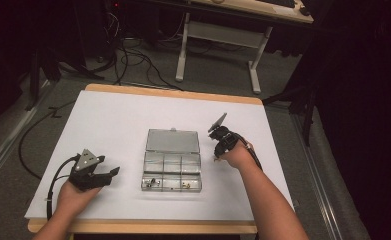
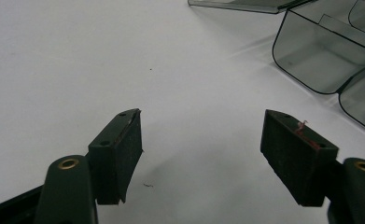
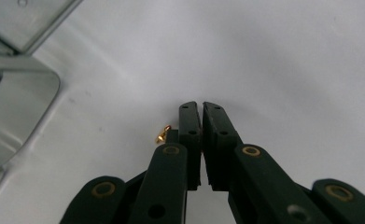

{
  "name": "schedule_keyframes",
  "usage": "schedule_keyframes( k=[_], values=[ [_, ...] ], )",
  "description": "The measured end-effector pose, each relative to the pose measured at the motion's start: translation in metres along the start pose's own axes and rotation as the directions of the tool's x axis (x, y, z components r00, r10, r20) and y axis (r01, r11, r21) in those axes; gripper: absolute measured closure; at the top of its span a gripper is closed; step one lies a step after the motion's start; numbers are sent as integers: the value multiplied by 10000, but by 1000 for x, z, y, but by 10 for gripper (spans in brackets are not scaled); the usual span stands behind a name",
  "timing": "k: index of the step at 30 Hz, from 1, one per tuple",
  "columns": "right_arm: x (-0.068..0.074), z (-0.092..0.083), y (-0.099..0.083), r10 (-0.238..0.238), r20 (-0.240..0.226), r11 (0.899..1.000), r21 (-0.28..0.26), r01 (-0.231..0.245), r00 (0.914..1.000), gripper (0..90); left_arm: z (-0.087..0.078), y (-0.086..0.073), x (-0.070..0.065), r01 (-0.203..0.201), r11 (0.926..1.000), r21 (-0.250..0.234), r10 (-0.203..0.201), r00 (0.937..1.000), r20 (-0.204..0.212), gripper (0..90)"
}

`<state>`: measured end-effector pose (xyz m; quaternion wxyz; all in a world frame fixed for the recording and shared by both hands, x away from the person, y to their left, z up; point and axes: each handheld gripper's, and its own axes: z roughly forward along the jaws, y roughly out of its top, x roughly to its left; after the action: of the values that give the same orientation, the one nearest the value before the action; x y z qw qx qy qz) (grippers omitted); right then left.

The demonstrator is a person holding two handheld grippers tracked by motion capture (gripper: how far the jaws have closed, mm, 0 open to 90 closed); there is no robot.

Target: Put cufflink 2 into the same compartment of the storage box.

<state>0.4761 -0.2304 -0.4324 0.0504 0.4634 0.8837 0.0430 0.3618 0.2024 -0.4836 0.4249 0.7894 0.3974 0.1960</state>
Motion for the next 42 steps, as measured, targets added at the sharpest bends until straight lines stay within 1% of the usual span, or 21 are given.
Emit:
schedule_keyframes(
  k=[2,4,6,7,13,15,16,19,21,22,23,24,26,29,33,34,35,36,37,39,42],
  values=[
    [2,-4,-5,306,-79,9995,48,-306,9995,881,0,0,0,1,10000,-14,-1,10000,1,301],
    [1,-5,-10,61,-157,10000,-43,-62,9999,883,0,0,0,6,10000,-2,-6,10000,8,301],
    [3,-6,-16,195,-212,9998,-17,-196,9996,883,0,0,0,4,10000,3,-4,10000,2,301],
    [2,-6,-18,11,-200,10000,-77,-12,9998,882,0,0,0,-29,10000,9,29,10000,-4,301],
    [6,-19,-30,-74,-201,9994,-332,67,9998,881,1,0,0,-29,10000,64,30,10000,-12,301],
    [8,-23,-33,-222,-209,9986,-491,211,9995,872,1,0,0,-44,10000,76,44,10000,-28,301],
    [11,-26,-34,-166,-249,9989,-438,155,9996,859,1,0,0,-44,10000,79,44,10000,-33,301],
    [12,-28,-37,-385,-289,9981,-491,370,9988,824,1,0,0,-34,10000,78,35,10000,-40,301],
    [14,-27,-39,-454,-311,9980,-448,440,9985,799,1,0,-1,-55,9999,85,55,10000,-45,301],
    [16,-26,-39,-457,-301,9986,-267,449,9985,780,1,0,-1,-56,9999,85,57,10000,-49,301],
    [15,-23,-39,-790,-237,9967,-221,784,9966,762,1,0,-1,-51,9999,87,51,10000,-50,301],
    [17,-21,-39,-571,-166,9983,-71,570,9982,749,1,0,-1,-41,10000,85,42,10000,-49,302],
    [15,-18,-37,-789,-138,9968,-98,788,9968,716,1,0,-1,-39,10000,81,40,10000,-51,301],
    [15,-14,-33,-856,-231,9963,-125,853,9961,667,1,0,0,-32,10000,76,33,10000,-54,302],
    [16,-8,-28,-996,-186,9950,39,996,9949,663,1,0,0,-36,10000,74,37,10000,-52,302],
    [17,-6,-27,-863,-229,9961,151,867,9960,665,1,0,0,-34,10000,69,35,10000,-49,302],
    [15,-4,-26,-1127,-187,9935,133,1130,9935,668,1,0,0,-30,10000,55,30,10000,-51,302],
    [17,-3,-25,-934,-255,9951,310,942,9953,672,1,0,0,-31,10000,54,32,10000,-51,302],
    [16,-1,-25,-1193,-184,9925,263,1197,9927,672,1,0,0,-25,10000,54,25,10000,-43,302],
    [18,0,-24,-1028,-249,9942,292,1035,9944,675,1,0,0,-30,10000,64,31,10000,-52,302],
    [19,0,-24,-1061,-356,9939,260,1070,9937,706,1,0,0,-36,10000,76,36,10000,-42,302]
  ],
)
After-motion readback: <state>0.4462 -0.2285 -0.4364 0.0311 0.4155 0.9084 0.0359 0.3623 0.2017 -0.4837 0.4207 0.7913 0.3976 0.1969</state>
